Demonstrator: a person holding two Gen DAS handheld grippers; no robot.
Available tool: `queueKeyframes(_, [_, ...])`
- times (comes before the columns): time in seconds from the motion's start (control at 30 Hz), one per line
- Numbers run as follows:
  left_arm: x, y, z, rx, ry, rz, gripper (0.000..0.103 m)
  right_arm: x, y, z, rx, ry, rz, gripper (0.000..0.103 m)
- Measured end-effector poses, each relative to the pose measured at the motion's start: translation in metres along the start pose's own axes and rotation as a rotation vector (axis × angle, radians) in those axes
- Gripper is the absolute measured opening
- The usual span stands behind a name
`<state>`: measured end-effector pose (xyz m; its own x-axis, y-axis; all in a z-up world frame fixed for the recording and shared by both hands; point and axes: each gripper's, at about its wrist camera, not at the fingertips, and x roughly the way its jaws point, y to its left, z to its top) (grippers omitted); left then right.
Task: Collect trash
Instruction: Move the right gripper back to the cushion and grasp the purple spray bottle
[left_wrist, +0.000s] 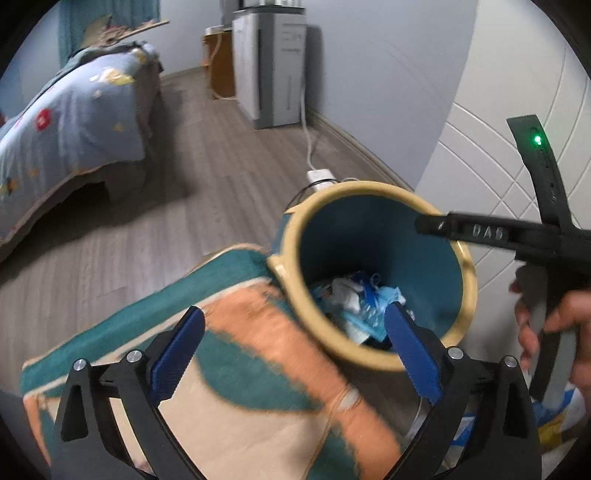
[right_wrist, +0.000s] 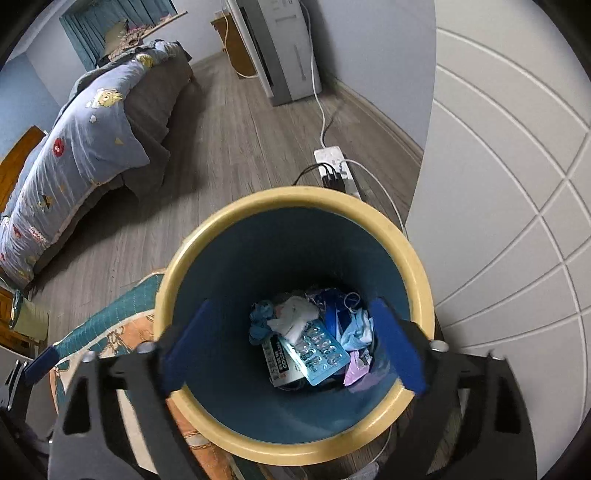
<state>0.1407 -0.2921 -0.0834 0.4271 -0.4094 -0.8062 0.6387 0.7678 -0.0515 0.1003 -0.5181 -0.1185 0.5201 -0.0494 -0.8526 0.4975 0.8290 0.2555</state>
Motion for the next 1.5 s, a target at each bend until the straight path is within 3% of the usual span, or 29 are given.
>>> queueKeyframes(0.17, [-0.035, 0.041, -0.018, -0.092, -0.011, 0.038, 0.097, -0.006, 0.020, -0.002, -0.037, -0.010, 0.003, 0.097])
queueKeyframes(0.33, [-0.077, 0.081, -0.036, -0.150, -0.047, 0.142, 0.097, -0.018, 0.061, -0.008, -0.167, -0.011, 0.024, 0.097])
queueKeyframes(0.5, [-0.129, 0.127, -0.063, -0.265, -0.076, 0.195, 0.098, -0.042, 0.122, -0.020, -0.311, -0.029, 0.108, 0.097])
queueKeyframes(0.73, [-0.180, 0.172, -0.115, -0.366, -0.095, 0.345, 0.098, -0.066, 0.214, -0.062, -0.553, -0.055, 0.197, 0.097])
queueKeyframes(0.83, [-0.188, 0.187, -0.139, -0.406, -0.085, 0.399, 0.098, -0.063, 0.244, -0.087, -0.641, -0.051, 0.190, 0.097])
queueKeyframes(1.0, [-0.195, 0.209, -0.159, -0.446, -0.089, 0.409, 0.098, -0.043, 0.276, -0.121, -0.728, 0.004, 0.218, 0.097])
queueKeyframes(1.23, [-0.192, 0.240, -0.171, -0.519, -0.089, 0.398, 0.098, -0.011, 0.309, -0.166, -0.815, 0.123, 0.260, 0.097])
queueKeyframes(1.5, [-0.178, 0.266, -0.181, -0.523, -0.040, 0.431, 0.098, 0.026, 0.346, -0.230, -0.998, 0.247, 0.287, 0.097])
